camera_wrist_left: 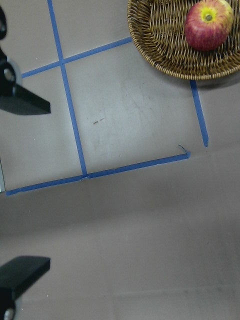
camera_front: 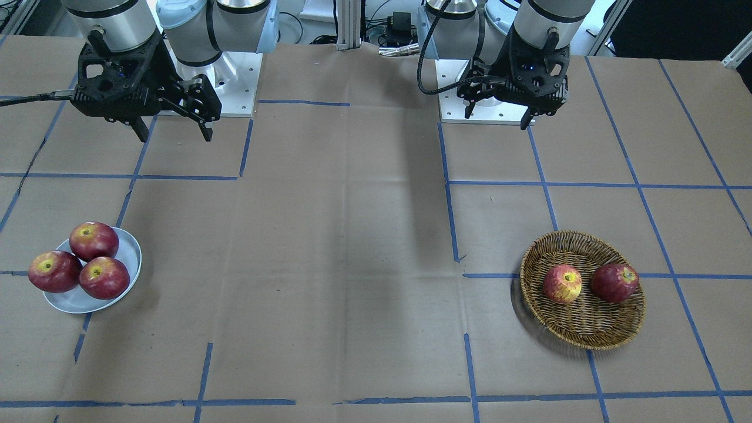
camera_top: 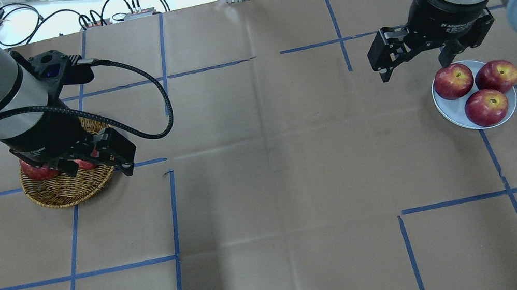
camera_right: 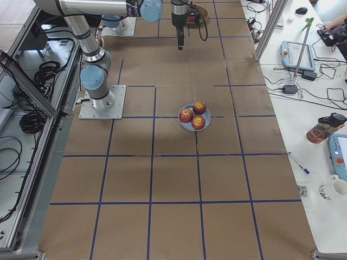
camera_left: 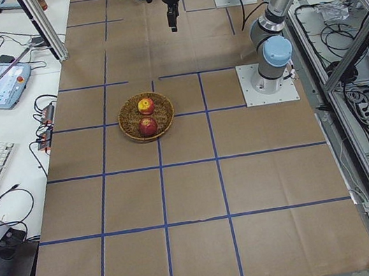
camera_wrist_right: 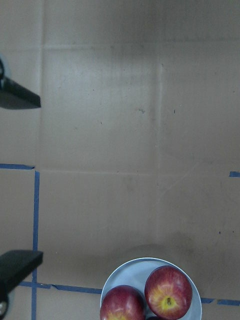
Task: Transfer apple from basket to plate
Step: 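Lower the left gripper into the wicker basket toward the yellow-red apple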
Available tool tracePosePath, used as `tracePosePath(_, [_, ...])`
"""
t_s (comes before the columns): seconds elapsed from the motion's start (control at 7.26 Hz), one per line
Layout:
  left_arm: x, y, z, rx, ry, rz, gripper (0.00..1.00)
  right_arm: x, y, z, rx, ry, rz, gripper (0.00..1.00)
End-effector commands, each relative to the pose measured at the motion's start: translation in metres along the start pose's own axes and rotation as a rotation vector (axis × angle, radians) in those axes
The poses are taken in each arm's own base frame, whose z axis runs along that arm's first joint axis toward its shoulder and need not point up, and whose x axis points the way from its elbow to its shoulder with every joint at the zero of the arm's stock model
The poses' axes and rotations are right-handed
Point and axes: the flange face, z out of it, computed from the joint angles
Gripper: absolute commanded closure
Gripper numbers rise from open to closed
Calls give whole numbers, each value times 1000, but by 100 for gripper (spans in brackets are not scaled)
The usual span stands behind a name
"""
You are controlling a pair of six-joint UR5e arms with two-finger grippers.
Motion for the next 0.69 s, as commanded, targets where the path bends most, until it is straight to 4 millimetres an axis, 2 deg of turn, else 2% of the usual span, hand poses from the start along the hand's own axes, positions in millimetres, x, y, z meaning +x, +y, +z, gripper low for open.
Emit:
tracePosePath(0.0, [1,2,-2,2,-2,1,1,0,0,0,2,0,0,0])
tracePosePath(0.41, [3,8,-7,10,-6,2,1,0,0,0,0,-1,0,0])
tracePosePath(0.55, [4,15,-11,9,-5,1,1,0,0,0,0,-1,0,0])
